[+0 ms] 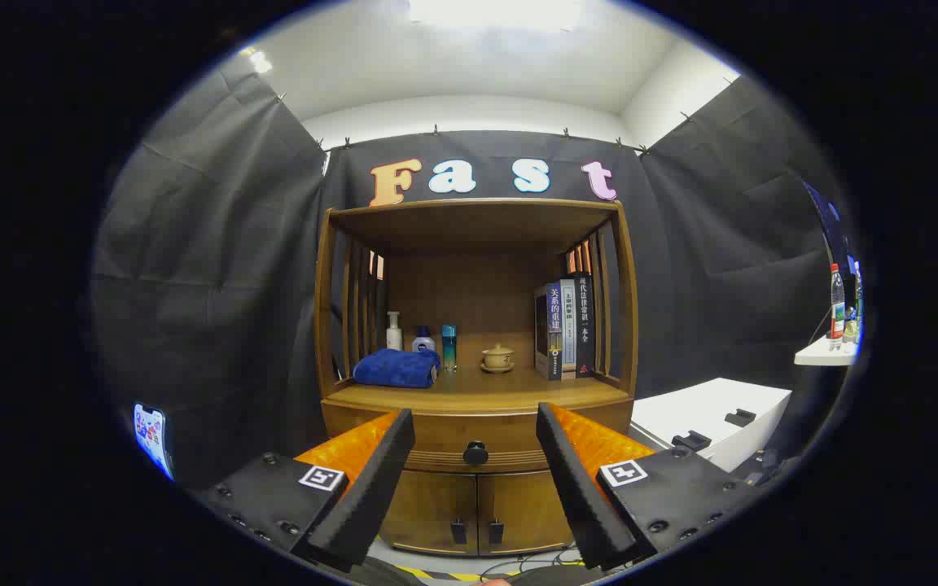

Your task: Pull open the drawer, take out the items inside it, and place them on the countertop above the cabinet.

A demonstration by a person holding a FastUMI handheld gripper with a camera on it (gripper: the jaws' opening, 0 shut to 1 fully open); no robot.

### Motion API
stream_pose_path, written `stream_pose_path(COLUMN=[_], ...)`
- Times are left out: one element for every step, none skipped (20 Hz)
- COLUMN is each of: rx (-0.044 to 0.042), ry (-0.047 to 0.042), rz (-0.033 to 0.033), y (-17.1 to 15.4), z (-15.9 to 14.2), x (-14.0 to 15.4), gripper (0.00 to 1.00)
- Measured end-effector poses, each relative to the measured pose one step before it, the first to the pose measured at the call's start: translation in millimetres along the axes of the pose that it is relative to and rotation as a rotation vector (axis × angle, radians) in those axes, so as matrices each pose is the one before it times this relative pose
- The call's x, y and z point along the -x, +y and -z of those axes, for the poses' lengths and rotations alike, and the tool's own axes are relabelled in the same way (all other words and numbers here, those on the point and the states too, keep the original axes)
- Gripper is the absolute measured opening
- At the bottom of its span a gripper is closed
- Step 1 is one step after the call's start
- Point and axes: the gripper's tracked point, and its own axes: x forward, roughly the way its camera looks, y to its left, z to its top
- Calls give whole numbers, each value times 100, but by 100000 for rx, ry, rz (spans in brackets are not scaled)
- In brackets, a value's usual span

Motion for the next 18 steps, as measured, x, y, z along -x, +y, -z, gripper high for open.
stream_pose_path(rx=[1,115,148,-38,-57,-34,6,57,-148,-150,-143,14,301,264,-80,-266,-92,25], ry=[37,139,190,-55,-61,-103,-69,112,54,169,272,235,4,-142,-39,-97,-147,-124], rz=[48,-60,-22,33,63,-11,-37,-140,-201,-298,-234,-249,71,266,48,-140,110,195], y=[7,48,-6,-70,9,-1,60,81,63,64,136,39,39,-82,-23,29,-3,-64], z=[43,61,-44,-19,-35,-14,-16,29,40,99,132,98,39,-77,25,-13,-13,-29], x=[-66,53,20,92,-11,-2,-56,8,-14,-92,56,-24,-68,52,56,14,-17,-33], gripper=[98,98,98,98,98,98,98,98,98,98,98,98,98,98,98,98,98,98])
